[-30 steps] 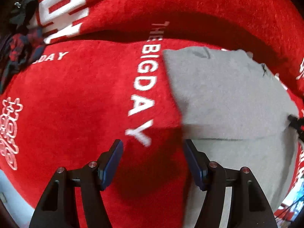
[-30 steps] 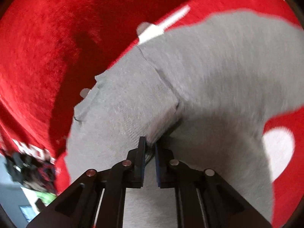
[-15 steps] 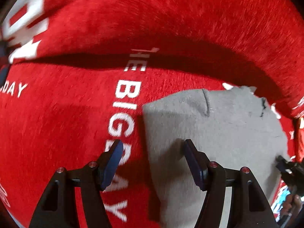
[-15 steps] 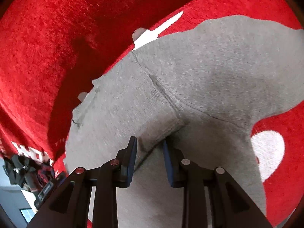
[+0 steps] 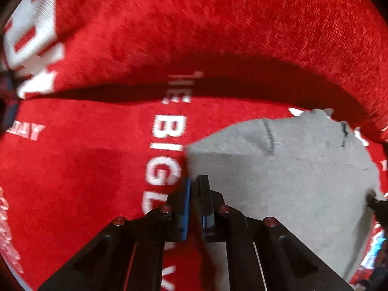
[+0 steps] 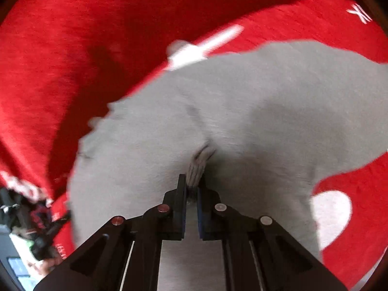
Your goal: Fold small clothes
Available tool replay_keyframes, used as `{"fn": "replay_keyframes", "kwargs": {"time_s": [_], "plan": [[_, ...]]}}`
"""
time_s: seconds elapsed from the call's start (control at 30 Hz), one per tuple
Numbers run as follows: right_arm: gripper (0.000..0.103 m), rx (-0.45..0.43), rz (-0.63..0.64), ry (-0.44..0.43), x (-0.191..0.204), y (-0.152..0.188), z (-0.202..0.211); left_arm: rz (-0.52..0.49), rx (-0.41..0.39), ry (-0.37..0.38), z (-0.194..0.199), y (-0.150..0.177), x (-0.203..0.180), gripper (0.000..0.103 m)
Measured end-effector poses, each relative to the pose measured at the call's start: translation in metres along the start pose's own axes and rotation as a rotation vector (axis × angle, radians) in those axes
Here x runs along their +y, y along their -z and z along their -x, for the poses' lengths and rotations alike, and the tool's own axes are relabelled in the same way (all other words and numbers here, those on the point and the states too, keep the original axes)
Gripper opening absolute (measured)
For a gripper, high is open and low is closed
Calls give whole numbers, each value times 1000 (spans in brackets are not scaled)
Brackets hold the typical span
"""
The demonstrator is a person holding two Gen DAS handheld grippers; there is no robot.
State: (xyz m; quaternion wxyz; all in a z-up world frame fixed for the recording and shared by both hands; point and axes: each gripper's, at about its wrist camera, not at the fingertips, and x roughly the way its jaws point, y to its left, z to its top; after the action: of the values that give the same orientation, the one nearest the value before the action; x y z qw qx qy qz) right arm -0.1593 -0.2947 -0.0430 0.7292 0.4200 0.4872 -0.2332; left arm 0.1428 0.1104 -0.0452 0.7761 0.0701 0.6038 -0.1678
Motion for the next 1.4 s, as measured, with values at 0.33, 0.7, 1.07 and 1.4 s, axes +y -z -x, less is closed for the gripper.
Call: {"fn": "replay_keyframes", "kwargs": {"time_s": [0.33, 0.7, 1.07, 1.4], "plan": [[14, 43, 169, -22, 50, 33, 24, -39, 12, 101, 62, 44, -4, 10], [14, 130, 271, -44, 86, 60, -27, -108, 55, 35, 35, 81, -40, 10], [22, 163, 93, -36, 10, 69, 24, -111, 92, 29, 68, 90, -50, 10], [34, 154, -1, -47, -37, 66, 55, -182, 133, 33, 67, 94, -126, 10]]}}
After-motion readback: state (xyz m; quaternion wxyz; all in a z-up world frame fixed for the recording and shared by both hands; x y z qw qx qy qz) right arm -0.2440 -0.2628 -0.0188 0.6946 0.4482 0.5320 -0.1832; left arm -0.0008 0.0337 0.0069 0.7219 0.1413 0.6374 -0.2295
